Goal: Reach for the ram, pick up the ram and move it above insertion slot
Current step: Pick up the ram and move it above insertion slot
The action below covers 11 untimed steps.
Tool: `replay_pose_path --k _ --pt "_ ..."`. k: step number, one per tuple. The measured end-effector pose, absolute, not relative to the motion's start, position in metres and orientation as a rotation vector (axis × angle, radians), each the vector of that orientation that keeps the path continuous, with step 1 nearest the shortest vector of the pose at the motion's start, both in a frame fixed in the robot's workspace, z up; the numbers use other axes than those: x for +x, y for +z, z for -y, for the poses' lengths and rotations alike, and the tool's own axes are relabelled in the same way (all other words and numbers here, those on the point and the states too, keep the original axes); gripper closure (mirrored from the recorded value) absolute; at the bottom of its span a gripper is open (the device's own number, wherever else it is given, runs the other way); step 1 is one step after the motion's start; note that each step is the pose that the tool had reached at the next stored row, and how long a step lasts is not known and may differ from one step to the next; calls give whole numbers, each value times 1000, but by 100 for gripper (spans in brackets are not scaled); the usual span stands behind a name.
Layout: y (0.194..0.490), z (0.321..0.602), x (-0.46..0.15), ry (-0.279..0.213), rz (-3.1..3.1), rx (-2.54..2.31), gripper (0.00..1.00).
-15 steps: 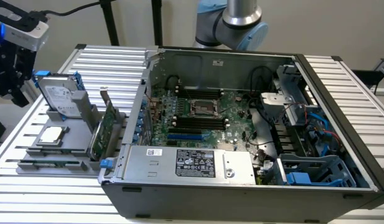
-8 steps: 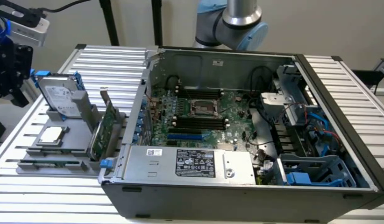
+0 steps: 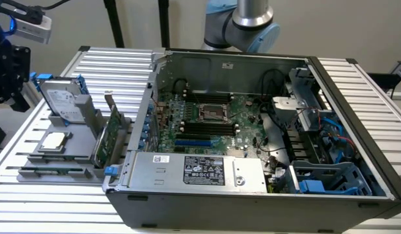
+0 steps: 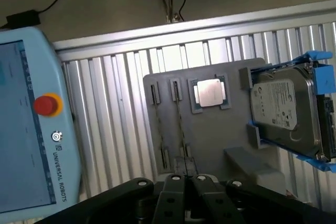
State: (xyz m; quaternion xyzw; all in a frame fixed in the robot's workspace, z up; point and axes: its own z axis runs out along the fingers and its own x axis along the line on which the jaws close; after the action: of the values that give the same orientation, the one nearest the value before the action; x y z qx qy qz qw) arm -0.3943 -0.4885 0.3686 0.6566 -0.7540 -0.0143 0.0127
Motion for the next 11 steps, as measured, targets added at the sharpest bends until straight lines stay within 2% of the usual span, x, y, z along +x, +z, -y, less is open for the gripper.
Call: replay_pose_path --k 5,7,8,10,11 --pt "369 489 -394 -44 2322 2077 88" --pt "369 489 -394 -44 2322 2077 76" --pt "369 489 -394 -44 2322 2077 76" --pt "368 488 -394 -43 2322 2077 64" --pt "366 489 -394 -43 2322 2077 64"
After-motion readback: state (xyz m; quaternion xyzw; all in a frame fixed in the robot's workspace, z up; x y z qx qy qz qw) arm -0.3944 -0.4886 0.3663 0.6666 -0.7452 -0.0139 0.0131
